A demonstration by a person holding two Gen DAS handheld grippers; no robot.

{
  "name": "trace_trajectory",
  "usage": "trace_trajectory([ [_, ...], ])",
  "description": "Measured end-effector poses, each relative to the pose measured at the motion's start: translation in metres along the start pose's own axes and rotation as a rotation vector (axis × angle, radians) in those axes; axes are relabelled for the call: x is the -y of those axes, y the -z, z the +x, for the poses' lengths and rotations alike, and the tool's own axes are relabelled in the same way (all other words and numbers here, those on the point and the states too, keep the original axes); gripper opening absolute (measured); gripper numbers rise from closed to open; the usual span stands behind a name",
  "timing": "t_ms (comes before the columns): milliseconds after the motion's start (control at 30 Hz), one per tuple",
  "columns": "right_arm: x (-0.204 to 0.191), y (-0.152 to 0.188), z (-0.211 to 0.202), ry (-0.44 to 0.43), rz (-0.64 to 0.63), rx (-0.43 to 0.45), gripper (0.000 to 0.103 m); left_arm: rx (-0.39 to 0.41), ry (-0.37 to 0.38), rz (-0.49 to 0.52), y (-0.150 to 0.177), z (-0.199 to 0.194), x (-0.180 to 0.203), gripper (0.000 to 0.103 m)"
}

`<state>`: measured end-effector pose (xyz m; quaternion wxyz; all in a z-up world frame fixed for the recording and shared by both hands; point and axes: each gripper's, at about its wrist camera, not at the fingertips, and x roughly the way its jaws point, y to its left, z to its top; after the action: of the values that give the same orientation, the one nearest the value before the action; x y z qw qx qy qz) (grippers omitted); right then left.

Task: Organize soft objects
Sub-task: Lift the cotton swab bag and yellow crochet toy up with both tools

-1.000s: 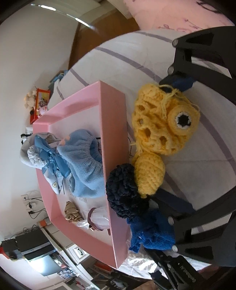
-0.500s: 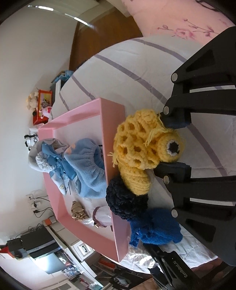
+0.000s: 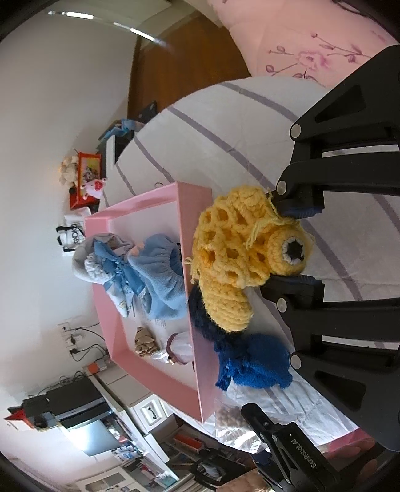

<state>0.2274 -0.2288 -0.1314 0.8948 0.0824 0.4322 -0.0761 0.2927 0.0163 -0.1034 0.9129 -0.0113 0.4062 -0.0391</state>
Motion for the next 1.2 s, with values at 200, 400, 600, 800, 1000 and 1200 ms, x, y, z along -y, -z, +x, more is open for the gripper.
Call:
trace_trajectory([
  [200,0.002,0.004,-0.021,-0.018,0.0,0.037,0.026,0.038,-0.003,0.0,0.008,-0.028,0.005,0.067],
  [400,0.001,0.007,-0.043,-0.031,-0.007,0.082,0.026,0.082,-0.005,0.005,0.015,-0.058,0.01,0.067],
  [600,-0.002,0.011,-0.07,-0.045,-0.019,0.139,0.026,0.145,-0.001,0.028,0.024,-0.093,0.019,0.067],
  [800,-0.007,0.013,-0.099,-0.054,-0.029,0.208,0.026,0.225,0.007,0.052,0.031,-0.132,0.026,0.067],
  [1000,-0.013,0.015,-0.134,-0.064,-0.046,0.295,0.026,0.327,0.003,0.067,0.045,-0.177,0.03,0.067],
  [1200,-0.019,0.021,-0.166,-0.079,-0.071,0.377,0.027,0.408,0.003,0.07,0.063,-0.216,0.03,0.067],
])
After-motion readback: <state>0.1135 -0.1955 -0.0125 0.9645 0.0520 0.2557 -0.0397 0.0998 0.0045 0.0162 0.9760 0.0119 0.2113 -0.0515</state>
